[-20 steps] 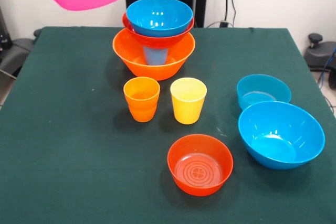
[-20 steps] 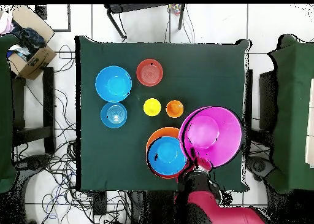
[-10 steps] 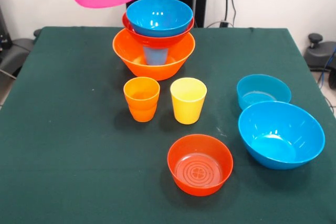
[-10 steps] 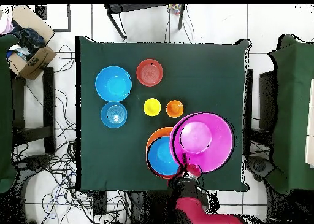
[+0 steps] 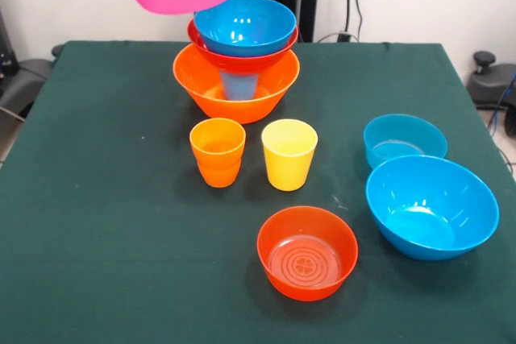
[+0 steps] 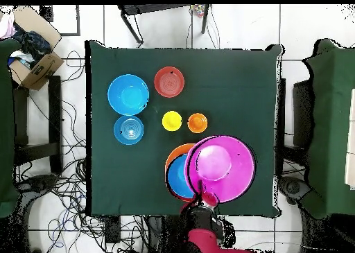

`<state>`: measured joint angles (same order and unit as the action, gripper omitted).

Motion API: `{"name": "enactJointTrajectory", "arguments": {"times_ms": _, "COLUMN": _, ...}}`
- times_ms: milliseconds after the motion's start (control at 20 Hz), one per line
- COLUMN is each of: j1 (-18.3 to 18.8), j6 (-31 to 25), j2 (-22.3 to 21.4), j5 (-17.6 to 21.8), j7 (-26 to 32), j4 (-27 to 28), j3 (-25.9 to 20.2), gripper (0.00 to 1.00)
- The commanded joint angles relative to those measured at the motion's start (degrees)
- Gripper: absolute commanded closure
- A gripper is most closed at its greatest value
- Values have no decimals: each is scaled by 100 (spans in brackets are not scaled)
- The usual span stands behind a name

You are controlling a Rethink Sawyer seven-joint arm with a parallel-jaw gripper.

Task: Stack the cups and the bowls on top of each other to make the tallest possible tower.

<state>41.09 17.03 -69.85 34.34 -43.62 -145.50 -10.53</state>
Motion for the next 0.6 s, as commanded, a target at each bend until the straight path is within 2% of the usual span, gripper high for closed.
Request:
{"name": "enactJointTrajectory", "arguments": {"times_ms": 50, "j1": -764, "j6": 711, "j2": 804, "j5": 101, "j7": -786, "j4": 343, "j3": 1185, "gripper": 100}}
{"name": "enactJointTrajectory", "arguments": {"times_ms": 400, "j1": -1337, "j6": 1108, "j2": 1200, "j5": -31, "j7": -857, "j4": 418, "j3": 1811, "gripper": 100}}
{"name": "enactJointTrajectory", "arguments": {"times_ms": 600, "j1": -1533, "j6": 1008, "j2": 1173, "j5": -43, "j7": -878, "j4": 489, "j3": 1935, "gripper": 100}}
